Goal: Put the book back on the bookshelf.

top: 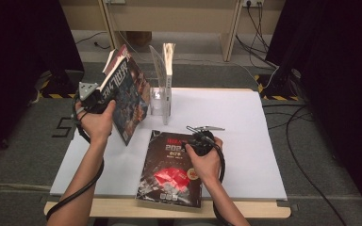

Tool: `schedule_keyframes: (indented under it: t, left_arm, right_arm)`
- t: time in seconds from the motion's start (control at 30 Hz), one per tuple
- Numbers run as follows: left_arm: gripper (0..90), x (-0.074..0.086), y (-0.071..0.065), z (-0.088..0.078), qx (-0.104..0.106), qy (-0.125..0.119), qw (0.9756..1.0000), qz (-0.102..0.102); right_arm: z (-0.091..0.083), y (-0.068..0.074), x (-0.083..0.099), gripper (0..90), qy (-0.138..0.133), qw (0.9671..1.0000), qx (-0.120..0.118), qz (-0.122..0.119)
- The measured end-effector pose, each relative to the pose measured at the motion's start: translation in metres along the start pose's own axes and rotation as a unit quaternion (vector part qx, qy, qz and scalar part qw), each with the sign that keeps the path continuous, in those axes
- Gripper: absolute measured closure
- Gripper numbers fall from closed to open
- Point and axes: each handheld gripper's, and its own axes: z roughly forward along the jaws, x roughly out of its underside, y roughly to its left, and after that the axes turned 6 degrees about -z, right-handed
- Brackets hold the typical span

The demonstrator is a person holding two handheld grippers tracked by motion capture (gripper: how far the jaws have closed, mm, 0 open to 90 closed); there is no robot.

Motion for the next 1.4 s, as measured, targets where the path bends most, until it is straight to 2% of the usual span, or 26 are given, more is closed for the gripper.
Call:
schedule_keyframes:
  t: [0.13, 0.23, 0.37, 0.5, 0.67, 0.73, 0.8, 1.0, 1.1, 1.2, 1.3, 1.4]
  left_arm:
    - [82.3, -0.012, -0.009, 0.005, -0.008, -0.018, 0.9998, 0.004]
    - [82.3, -0.016, -0.013, 0.013, -0.027, -0.028, 0.9992, 0.0]
    - [82.3, -0.019, -0.016, 0.025, -0.052, -0.035, 0.998, 0.01]
    - [82.3, -0.016, -0.022, 0.038, -0.062, -0.033, 0.9973, 0.019]
    - [82.3, -0.006, -0.026, 0.054, -0.075, -0.025, 0.9966, 0.022]
    - [82.3, -0.002, -0.028, 0.058, -0.08, -0.023, 0.9961, 0.03]
    - [82.3, 0.0, -0.028, 0.062, -0.087, -0.024, 0.9952, 0.037]
    - [82.3, 0.0, -0.024, 0.07, -0.099, -0.024, 0.9942, 0.035]
    - [82.3, 0.0, -0.025, 0.068, -0.092, -0.027, 0.995, 0.026]
    - [82.3, 0.004, -0.03, 0.063, -0.08, -0.037, 0.9958, 0.026]
    - [82.2, 0.008, -0.036, 0.058, -0.055, -0.044, 0.9974, 0.016]
    - [82.2, 0.013, -0.045, 0.05, -0.025, -0.05, 0.9983, 0.018]
  right_arm:
    - [-0.001, 0.001, 0.001, 67.1, 0.001, 1.0, 0.0, 0.004]
    - [-0.002, 0.001, 0.0, 67.2, -0.006, 1.0, 0.0, -0.001]
    - [-0.005, 0.0, 0.0, 67.3, -0.009, 0.9999, 0.0, -0.005]
    - [-0.005, 0.001, -0.001, 67.3, -0.011, 0.9999, -0.001, -0.002]
    - [-0.006, 0.001, 0.0, 67.4, -0.011, 0.9999, -0.002, -0.005]
    - [-0.007, 0.0, 0.001, 67.4, -0.01, 0.9999, -0.003, -0.002]
    - [-0.007, -0.001, 0.001, 67.4, -0.009, 1.0, -0.002, -0.001]
    - [-0.007, -0.003, 0.002, 67.5, -0.006, 1.0, -0.003, -0.002]
    - [-0.006, -0.003, 0.003, 67.5, -0.007, 0.9999, -0.002, -0.007]
    - [-0.005, -0.002, 0.003, 67.6, -0.006, 1.0, -0.003, -0.002]
    - [-0.005, -0.001, 0.003, 67.7, -0.007, 1.0, -0.004, -0.005]
    - [-0.005, -0.002, 0.004, 67.7, -0.006, 1.0, -0.004, -0.005]
